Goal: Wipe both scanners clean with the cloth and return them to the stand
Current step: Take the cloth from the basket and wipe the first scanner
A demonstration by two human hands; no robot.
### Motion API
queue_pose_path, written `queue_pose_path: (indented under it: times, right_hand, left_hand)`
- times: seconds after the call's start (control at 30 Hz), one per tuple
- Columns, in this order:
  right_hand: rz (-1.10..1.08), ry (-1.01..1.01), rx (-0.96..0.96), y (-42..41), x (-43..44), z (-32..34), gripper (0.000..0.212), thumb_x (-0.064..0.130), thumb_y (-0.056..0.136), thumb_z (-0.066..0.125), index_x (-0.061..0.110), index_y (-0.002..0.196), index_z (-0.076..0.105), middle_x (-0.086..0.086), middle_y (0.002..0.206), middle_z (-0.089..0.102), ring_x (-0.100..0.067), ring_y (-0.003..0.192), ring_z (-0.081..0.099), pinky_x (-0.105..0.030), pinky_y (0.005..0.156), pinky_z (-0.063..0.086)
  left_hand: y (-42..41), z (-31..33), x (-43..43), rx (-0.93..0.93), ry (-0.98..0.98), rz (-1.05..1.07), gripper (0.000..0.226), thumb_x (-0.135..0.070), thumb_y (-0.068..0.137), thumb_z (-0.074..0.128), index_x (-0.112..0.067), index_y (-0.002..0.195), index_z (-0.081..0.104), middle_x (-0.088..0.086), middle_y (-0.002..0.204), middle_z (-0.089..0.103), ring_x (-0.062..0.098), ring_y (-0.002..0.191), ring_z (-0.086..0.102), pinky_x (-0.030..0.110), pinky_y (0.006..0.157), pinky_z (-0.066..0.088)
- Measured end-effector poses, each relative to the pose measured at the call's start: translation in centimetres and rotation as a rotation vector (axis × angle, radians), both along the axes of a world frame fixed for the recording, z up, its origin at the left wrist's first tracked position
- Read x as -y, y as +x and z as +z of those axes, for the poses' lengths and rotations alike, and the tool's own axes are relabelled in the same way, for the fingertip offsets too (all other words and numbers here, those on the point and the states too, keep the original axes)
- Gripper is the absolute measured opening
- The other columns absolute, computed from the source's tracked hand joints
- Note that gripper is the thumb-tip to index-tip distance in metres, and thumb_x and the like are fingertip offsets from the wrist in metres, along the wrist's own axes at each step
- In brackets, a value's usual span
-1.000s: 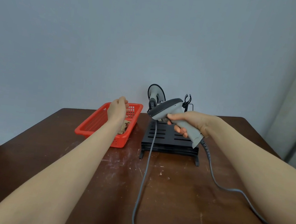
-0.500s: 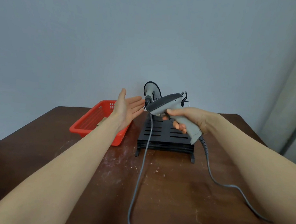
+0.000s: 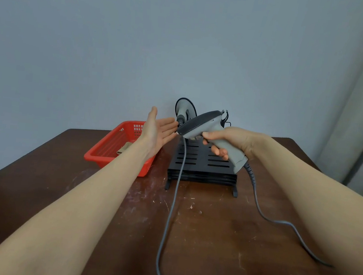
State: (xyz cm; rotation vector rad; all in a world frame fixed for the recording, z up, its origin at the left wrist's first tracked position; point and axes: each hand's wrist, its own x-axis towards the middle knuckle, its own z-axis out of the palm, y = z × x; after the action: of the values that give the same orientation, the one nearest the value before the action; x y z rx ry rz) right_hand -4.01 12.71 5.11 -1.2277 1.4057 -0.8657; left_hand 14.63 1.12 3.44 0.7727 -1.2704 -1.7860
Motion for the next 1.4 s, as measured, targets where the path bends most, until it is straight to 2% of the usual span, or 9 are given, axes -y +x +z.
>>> queue_pose_path:
  times: [0.2, 0.47, 0.77, 1.4]
  right_hand:
    - [0.001, -0.016, -0.002, 0.20, 0.10, -0.10, 0.025, 0.037, 0.089, 0.060, 0.013, 0.083, 0.059, 0.001, 0.052, 0.052, -0.006, 0.039, 0.042, -0.016, 0.040, 0.040]
    - [0.026, 0.010, 0.046, 0.59, 0.29, -0.20, 0.034, 0.043, 0.085, 0.061, 0.011, 0.097, 0.063, -0.001, 0.053, 0.053, -0.005, 0.038, 0.042, -0.015, 0.040, 0.040]
    - [-0.010, -0.016, 0.006, 0.61, 0.10, -0.05, 0.027, 0.039, 0.088, 0.060, 0.013, 0.083, 0.059, 0.000, 0.051, 0.053, -0.006, 0.037, 0.042, -0.016, 0.040, 0.040]
    - [-0.028, -0.055, -0.018, 0.23, -0.39, 0.08, 0.028, 0.042, 0.086, 0.061, 0.014, 0.083, 0.059, 0.000, 0.053, 0.054, -0.007, 0.040, 0.044, -0.018, 0.043, 0.041]
  left_hand:
    - [0.00, -0.25, 0.23, 0.009, -0.005, 0.004, 0.075, -0.057, 0.098, 0.022, 0.004, 0.135, 0.044, 0.020, 0.138, 0.051, 0.028, 0.124, 0.053, 0.037, 0.106, 0.042]
    - [-0.05, -0.22, 0.03, 0.017, -0.009, 0.007, 0.073, -0.056, 0.099, 0.022, 0.004, 0.136, 0.043, 0.020, 0.139, 0.049, 0.028, 0.125, 0.052, 0.037, 0.107, 0.041]
    - [-0.01, -0.09, -0.06, 0.034, -0.024, 0.013, 0.073, -0.055, 0.099, 0.024, 0.004, 0.136, 0.044, 0.020, 0.138, 0.050, 0.027, 0.124, 0.052, 0.037, 0.107, 0.042]
    - [-0.47, 0.31, -0.58, 0.063, -0.049, 0.028, 0.072, -0.055, 0.099, 0.025, 0.004, 0.133, 0.047, 0.020, 0.138, 0.051, 0.028, 0.125, 0.052, 0.040, 0.110, 0.038]
